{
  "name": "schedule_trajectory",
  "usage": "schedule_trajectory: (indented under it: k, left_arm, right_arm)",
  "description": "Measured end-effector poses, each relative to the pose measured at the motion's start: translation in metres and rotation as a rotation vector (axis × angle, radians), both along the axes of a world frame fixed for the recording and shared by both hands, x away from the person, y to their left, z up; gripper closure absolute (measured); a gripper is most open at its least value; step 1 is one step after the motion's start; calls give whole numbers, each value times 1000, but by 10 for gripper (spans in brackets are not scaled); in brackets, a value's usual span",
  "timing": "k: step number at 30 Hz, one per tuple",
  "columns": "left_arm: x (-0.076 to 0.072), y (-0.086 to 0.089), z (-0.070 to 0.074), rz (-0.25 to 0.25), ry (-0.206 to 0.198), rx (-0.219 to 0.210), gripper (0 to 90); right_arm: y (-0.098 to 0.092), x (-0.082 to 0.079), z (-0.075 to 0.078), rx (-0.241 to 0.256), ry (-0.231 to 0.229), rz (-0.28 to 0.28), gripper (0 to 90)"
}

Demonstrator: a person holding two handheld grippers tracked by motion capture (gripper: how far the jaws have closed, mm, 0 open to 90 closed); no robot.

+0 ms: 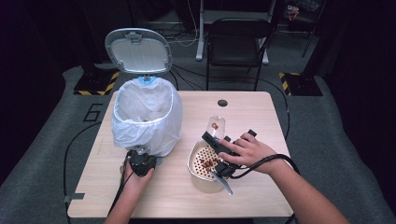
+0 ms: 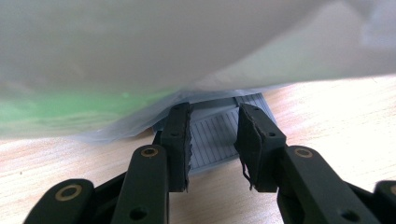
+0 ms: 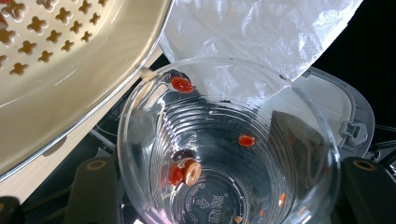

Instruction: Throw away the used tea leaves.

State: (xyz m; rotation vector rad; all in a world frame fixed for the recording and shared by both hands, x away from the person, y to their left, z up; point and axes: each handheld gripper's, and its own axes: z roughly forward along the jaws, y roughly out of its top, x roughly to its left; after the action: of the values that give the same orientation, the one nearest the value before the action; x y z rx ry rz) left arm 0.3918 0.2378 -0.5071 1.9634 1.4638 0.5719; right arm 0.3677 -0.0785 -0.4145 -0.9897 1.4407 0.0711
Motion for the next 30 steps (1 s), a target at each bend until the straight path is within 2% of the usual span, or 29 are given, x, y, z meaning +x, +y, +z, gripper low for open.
schedule_trajectory:
  k: [3, 10, 13, 18, 20, 21, 22, 23, 24, 26, 27, 28, 29, 30]
  left_arm:
    - [0, 0, 0, 2, -1, -8, 649]
    - [1, 1, 0, -9, -7, 10, 649]
    - [0, 0, 0, -1, 1, -2, 649]
    - [0, 0, 0, 1, 1, 1, 649]
    - [0, 0, 0, 2, 1, 1, 649]
    - [0, 0, 0, 1, 4, -1, 649]
    - [0, 0, 0, 4, 4, -4, 649]
    - [0, 0, 0, 0, 4, 0, 649]
    - [0, -1, 0, 6, 7, -11, 649]
    - [0, -1, 0, 6, 3, -6, 649]
    - [0, -1, 0, 6, 2, -7, 649]
    - [0, -1, 0, 9, 5, -13, 649]
    - [0, 0, 0, 4, 2, -4, 649]
    - [0, -1, 0, 7, 2, -7, 649]
  right_arm:
    - [0, 0, 0, 4, 3, 2, 349]
    - [0, -1, 1, 6, 7, 1, 347]
    - [0, -1, 1, 12, 24, 7, 347]
    - [1, -2, 4, -7, 41, 12, 347]
    - [0, -1, 3, 12, 39, 1, 346]
    - [0, -2, 5, 31, 9, 12, 346]
    - [0, -1, 5, 37, 10, 12, 346]
    - [-1, -1, 3, 16, 38, 0, 345]
    - [-1, -1, 5, -6, 39, 2, 345]
    - [0, -1, 6, -3, 46, 6, 344]
    - [-2, -1, 5, 22, 54, -7, 344]
    - [-2, -1, 5, 21, 55, -7, 344]
    - [-1, -1, 7, 33, 23, 16, 343]
    - [0, -1, 8, 28, 20, 18, 343]
